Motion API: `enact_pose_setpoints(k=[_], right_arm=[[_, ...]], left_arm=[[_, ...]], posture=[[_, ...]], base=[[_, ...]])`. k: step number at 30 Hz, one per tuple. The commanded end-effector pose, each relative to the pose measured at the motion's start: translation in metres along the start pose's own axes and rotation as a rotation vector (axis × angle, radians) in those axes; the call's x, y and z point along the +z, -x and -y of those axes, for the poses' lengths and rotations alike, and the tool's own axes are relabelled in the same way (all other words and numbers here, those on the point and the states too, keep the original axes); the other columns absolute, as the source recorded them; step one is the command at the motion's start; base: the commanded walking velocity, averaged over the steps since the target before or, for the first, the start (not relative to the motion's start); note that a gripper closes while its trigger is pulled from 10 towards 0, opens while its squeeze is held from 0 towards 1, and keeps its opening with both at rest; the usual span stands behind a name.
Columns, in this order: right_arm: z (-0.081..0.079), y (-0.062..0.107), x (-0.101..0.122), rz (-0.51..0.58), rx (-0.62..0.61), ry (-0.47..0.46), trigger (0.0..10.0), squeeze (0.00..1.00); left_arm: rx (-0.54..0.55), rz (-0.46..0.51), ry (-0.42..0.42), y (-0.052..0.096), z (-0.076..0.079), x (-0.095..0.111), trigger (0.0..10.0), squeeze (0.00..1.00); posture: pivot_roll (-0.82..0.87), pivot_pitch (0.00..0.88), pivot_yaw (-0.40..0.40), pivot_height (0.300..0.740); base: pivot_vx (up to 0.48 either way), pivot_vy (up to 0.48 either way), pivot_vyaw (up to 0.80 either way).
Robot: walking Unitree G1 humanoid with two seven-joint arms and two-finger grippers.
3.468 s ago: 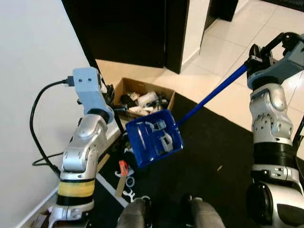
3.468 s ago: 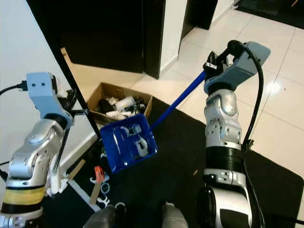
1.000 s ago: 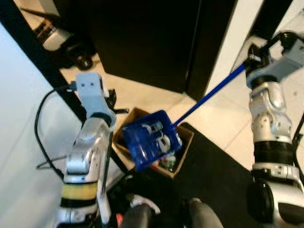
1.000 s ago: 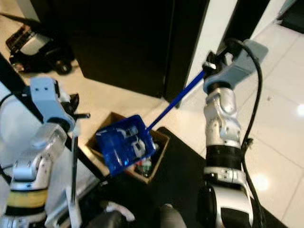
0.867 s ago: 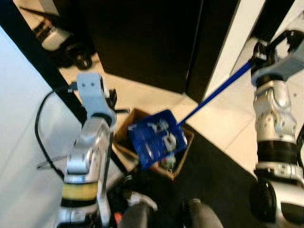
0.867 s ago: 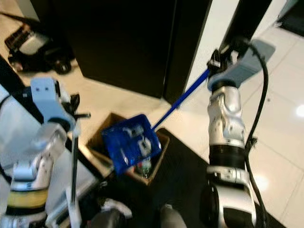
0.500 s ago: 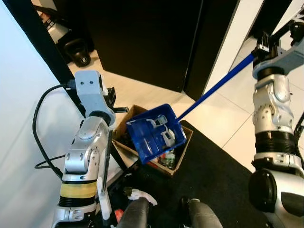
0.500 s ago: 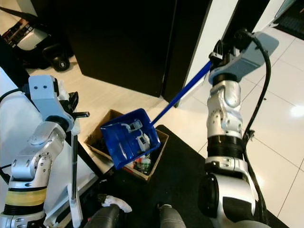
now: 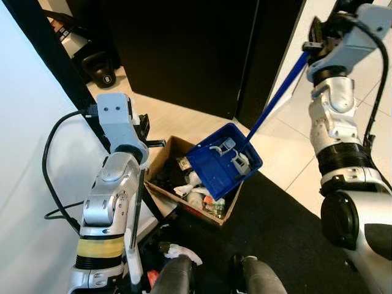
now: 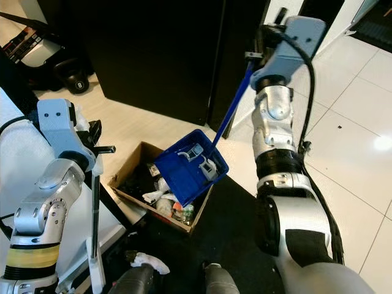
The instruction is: Sweep floor
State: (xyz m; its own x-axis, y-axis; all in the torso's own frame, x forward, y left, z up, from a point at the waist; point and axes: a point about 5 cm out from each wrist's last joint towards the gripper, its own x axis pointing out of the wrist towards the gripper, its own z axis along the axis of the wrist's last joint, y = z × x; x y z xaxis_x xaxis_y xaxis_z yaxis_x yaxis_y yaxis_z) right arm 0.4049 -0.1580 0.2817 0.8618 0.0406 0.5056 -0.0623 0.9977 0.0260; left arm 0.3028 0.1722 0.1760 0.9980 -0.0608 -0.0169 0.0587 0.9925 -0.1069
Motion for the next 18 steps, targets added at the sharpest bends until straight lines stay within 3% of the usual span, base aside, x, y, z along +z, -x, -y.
enact_pose_setpoints(k=[1,6,8,10,12,15,16,18], right_arm=[[-0.013,-0.009,0.017,0.089,0.059,0.038,10.0,0.0],[-0.037,-0.017,0.024,0.116,0.148,0.077,10.0,0.0],[-0.037,-0.017,0.024,0.116,0.148,0.077,10.0,0.0],[-0.057,-0.02,0.03,0.139,0.226,0.097,10.0,0.0],[-0.063,-0.021,0.032,0.148,0.254,0.104,10.0,0.0],[-0.092,-0.021,0.037,0.181,0.36,0.121,10.0,0.0],[-0.092,-0.021,0.037,0.181,0.36,0.121,10.0,0.0],[-0.115,-0.018,0.04,0.201,0.438,0.116,10.0,0.0]], left_arm=[[0.027,0.058,-0.055,0.006,-0.004,0.01,10.0,0.0],[0.053,0.063,-0.051,0.012,-0.007,0.008,10.0,0.0],[0.053,0.063,-0.051,0.012,-0.007,0.008,10.0,0.0],[0.066,0.069,-0.051,0.015,-0.008,0.009,10.0,0.0],[0.07,0.072,-0.05,0.015,-0.009,0.009,10.0,0.0],[0.079,0.076,-0.051,0.018,-0.009,0.009,10.0,0.0],[0.079,0.076,-0.051,0.018,-0.009,0.009,10.0,0.0],[0.084,0.075,-0.049,0.021,-0.008,0.008,10.0,0.0]], posture=[[0.13,0.081,-0.028,0.74],[0.15,0.078,-0.055,0.74],[0.15,0.078,-0.055,0.74],[0.17,0.08,-0.071,0.74],[0.17,0.08,-0.071,0.74],[0.18,0.084,-0.086,0.74],[0.18,0.084,-0.086,0.74],[0.18,0.087,-0.09,0.74]], base=[[0.0,0.0,0.0],[0.0,0.0,0.0],[0.0,0.0,0.0],[0.0,0.0,0.0],[0.0,0.0,0.0],[0.0,0.0,0.0],[0.0,0.0,0.0],[0.0,0.0,0.0]])
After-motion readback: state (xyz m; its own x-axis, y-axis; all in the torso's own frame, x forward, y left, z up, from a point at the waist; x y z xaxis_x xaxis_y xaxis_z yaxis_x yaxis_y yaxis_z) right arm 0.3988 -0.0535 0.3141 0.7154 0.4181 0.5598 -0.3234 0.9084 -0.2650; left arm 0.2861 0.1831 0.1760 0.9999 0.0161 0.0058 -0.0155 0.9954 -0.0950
